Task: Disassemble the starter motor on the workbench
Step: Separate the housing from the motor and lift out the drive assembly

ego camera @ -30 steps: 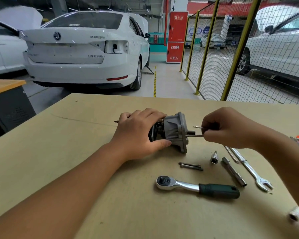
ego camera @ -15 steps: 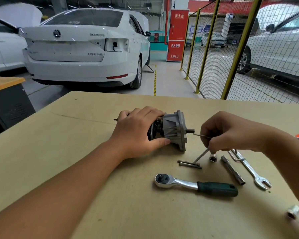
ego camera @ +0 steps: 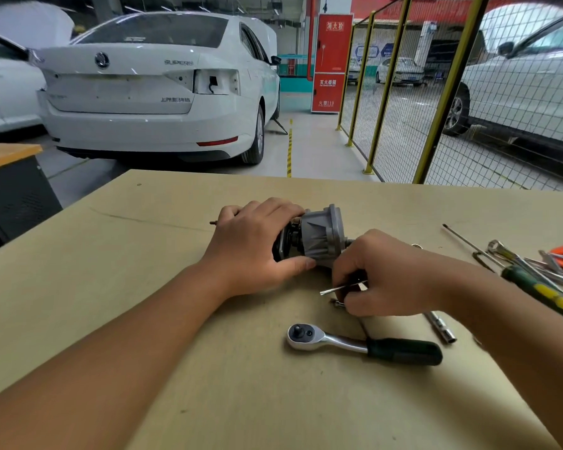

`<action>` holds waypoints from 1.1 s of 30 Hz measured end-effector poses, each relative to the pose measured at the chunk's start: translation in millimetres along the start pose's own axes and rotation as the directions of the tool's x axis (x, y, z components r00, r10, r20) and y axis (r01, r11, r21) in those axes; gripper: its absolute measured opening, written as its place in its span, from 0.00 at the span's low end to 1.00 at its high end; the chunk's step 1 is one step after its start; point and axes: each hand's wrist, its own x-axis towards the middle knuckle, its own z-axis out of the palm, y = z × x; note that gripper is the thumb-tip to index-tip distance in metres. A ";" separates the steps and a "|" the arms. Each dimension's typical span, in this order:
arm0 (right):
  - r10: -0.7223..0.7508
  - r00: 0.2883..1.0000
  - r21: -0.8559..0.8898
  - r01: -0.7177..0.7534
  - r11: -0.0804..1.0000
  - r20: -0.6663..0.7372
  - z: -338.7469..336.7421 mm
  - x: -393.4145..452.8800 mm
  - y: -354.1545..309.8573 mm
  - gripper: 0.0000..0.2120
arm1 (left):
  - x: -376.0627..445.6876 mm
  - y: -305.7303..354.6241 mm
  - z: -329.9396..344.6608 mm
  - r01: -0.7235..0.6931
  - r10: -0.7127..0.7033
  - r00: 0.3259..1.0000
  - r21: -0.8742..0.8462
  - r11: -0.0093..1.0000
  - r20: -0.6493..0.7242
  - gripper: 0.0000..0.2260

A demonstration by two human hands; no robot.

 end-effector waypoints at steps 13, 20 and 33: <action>0.301 0.941 -0.291 -0.248 0.924 0.155 -7.5 -2.5 -1.9 0.24 | 0.6 -1.9 0.7 -0.009 0.009 1.000 -0.005 1.000 0.001 0.34; 0.280 0.951 -0.205 -0.250 0.946 0.133 -8.2 -3.8 5.4 0.19 | 0.6 -2.6 2.1 -0.014 0.014 1.000 -0.003 1.000 -0.013 0.35; 0.184 0.946 0.128 -0.155 0.980 -0.267 6.4 -1.0 32.8 0.50 | 3.4 -12.8 2.3 0.038 -0.038 0.999 0.077 0.996 -0.002 0.35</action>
